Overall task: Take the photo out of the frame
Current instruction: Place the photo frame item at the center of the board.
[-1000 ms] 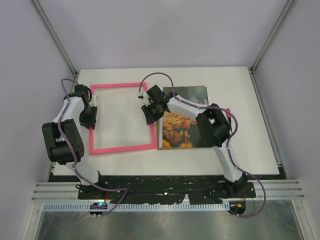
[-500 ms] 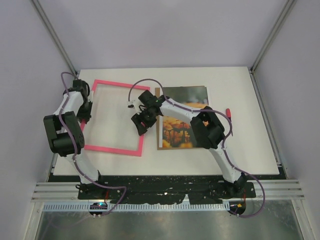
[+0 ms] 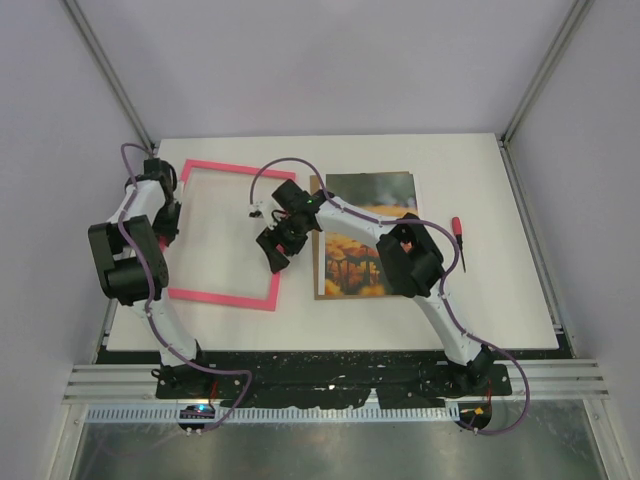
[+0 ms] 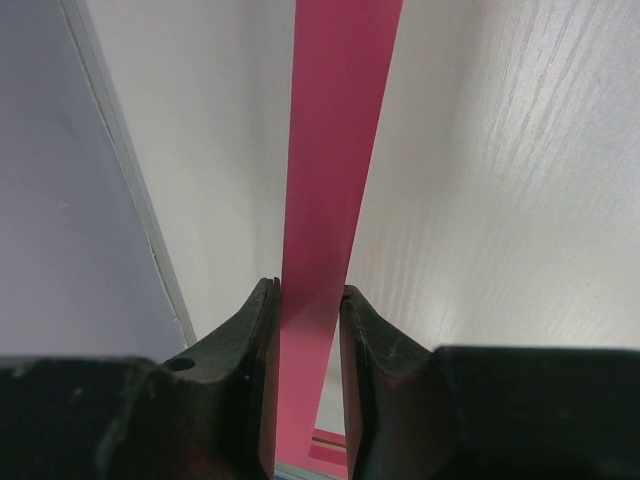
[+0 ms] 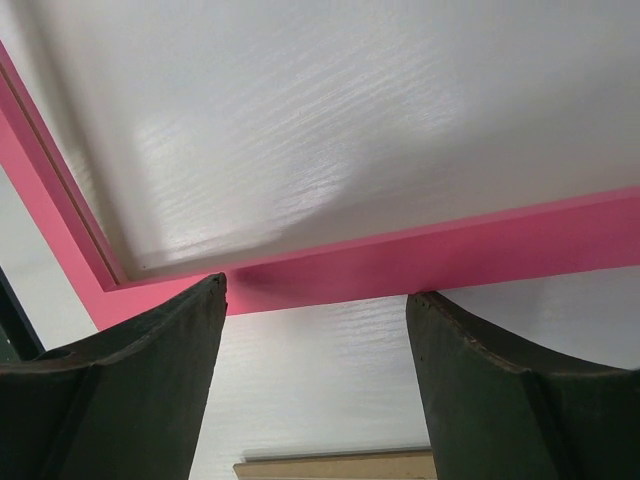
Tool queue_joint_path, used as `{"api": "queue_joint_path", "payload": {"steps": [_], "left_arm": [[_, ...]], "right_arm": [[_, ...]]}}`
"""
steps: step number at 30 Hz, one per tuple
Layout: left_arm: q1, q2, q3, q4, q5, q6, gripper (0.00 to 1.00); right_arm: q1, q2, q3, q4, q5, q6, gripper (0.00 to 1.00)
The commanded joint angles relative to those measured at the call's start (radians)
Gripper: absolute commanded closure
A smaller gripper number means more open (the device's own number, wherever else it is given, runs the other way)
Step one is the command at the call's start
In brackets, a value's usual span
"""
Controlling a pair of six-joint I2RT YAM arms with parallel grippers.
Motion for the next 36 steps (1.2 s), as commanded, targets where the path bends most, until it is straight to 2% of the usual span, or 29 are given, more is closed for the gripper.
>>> {"api": "queue_joint_path", "payload": {"steps": [1,7,8,10,16,20,22,29,36], "left_arm": [[-0.008,-0.006,0.014,-0.005,0.042,-0.036,1.00],[-0.003,0.020,0.050,-0.054,0.031,-0.033,1.00],[-0.003,0.019,0.053,-0.060,0.028,-0.033,0.99],[-0.003,0.026,0.056,-0.072,0.023,-0.035,0.96],[-0.003,0.042,0.081,-0.105,-0.001,-0.035,0.84],[-0.003,0.065,0.115,-0.135,-0.018,-0.035,0.65],[-0.003,0.071,0.125,-0.148,-0.024,-0.035,0.61],[-0.004,0.102,0.168,-0.198,-0.032,-0.045,0.59],[-0.004,0.083,0.135,-0.189,-0.012,-0.045,0.59]], "right_arm": [[0.037,0.010,0.059,0.161,-0.031,-0.025,0.22],[0.037,0.041,0.113,0.149,-0.025,-0.027,0.21],[0.037,0.042,0.114,0.152,-0.019,-0.034,0.16],[0.037,0.042,0.116,0.161,-0.011,-0.042,0.16],[0.037,0.064,0.149,0.168,-0.017,-0.024,0.15],[0.040,0.080,0.165,0.180,-0.014,-0.004,0.15],[0.040,0.088,0.172,0.183,-0.014,0.004,0.15],[0.046,0.110,0.195,0.191,-0.017,0.038,0.18],[0.051,0.114,0.198,0.191,-0.026,0.076,0.34]]}}
